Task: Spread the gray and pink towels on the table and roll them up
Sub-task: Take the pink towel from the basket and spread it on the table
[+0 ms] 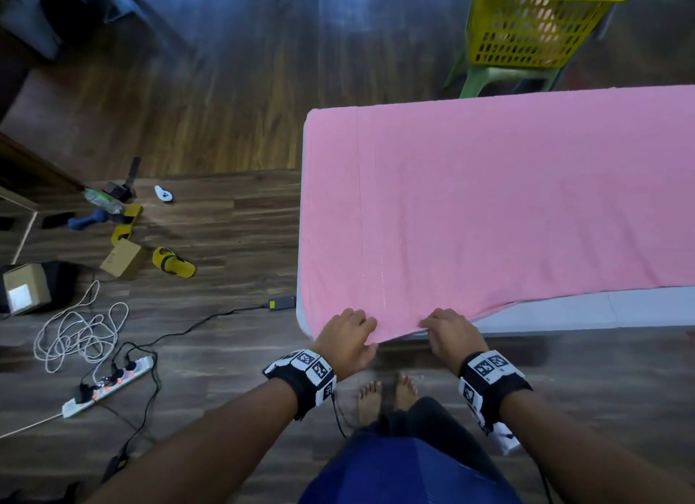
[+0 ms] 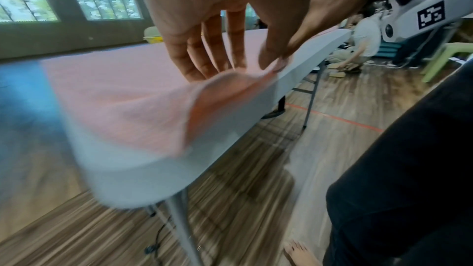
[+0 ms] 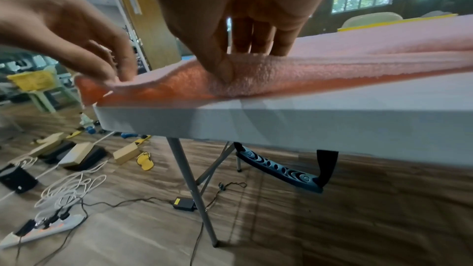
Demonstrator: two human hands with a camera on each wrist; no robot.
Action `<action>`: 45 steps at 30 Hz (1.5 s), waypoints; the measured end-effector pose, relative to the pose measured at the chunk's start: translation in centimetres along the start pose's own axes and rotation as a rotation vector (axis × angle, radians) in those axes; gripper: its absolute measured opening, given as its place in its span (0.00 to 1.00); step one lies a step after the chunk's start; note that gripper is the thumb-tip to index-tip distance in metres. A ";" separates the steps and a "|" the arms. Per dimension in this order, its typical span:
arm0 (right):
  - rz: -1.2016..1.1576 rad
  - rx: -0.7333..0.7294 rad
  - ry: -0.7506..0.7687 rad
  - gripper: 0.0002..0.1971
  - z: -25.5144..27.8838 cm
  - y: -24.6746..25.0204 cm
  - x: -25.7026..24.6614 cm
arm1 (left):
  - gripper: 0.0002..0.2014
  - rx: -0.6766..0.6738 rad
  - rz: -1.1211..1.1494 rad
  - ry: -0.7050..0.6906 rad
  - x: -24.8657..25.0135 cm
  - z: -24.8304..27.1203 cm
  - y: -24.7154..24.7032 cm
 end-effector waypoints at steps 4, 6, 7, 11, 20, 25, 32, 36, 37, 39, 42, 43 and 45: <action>-0.045 0.031 0.035 0.14 0.4 0.2 0.3 | 0.24 -0.078 -0.015 -0.041 3.3 -4.3 -0.7; -0.039 0.033 0.057 0.13 0.7 0.5 0.8 | 0.15 -0.116 -0.053 -0.020 4.2 -5.5 -0.8; -0.021 0.049 0.062 0.11 0.6 0.7 1.5 | 0.11 -0.119 -0.045 -0.001 4.3 -5.7 -0.8; 0.034 0.115 0.033 0.10 0.1 2.9 7.0 | 0.07 -0.163 -0.027 0.043 4.0 -5.1 -0.8; -0.021 0.055 0.172 0.07 3.3 4.3 14.4 | 0.21 -0.079 0.047 0.055 13.7 -11.1 -2.1; 0.035 0.016 0.209 0.09 3.1 6.0 16.9 | 0.10 -0.082 0.025 0.199 17.6 -13.8 -2.5; 0.052 -0.074 0.126 0.11 4.5 7.0 24.2 | 0.10 -0.176 -0.006 0.242 19.2 -14.2 -2.5; 0.046 -0.069 0.139 0.13 4.9 7.1 24.4 | 0.18 -0.094 0.026 0.094 22.7 -18.8 -2.9; 0.047 -0.062 0.141 0.12 4.8 7.2 24.6 | 0.16 -0.097 0.041 0.085 23.3 -19.8 -2.9; 0.059 -0.056 0.131 0.10 4.5 7.8 25.3 | 0.11 -0.128 0.058 0.087 23.7 -20.9 -2.8; 0.101 -0.047 0.047 0.10 4.2 9.4 28.6 | 0.08 -0.183 0.086 0.061 23.4 -20.7 -2.8; 0.095 -0.037 0.006 0.10 4.3 9.9 29.9 | 0.08 -0.198 0.079 0.056 23.2 -20.5 -2.8; 0.062 -0.011 -0.047 0.09 4.9 10.7 32.1 | 0.07 -0.219 0.075 0.068 23.1 -20.3 -2.9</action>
Point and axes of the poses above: each hand's wrist, its own z-axis away from the middle knuckle, its own y-axis out of the back of the hand, x = y × z, the point moved 3 cm from there along -z, towards the middle knuckle, and after that the axes turned 6 degrees about -y, right-handed, at the moved point
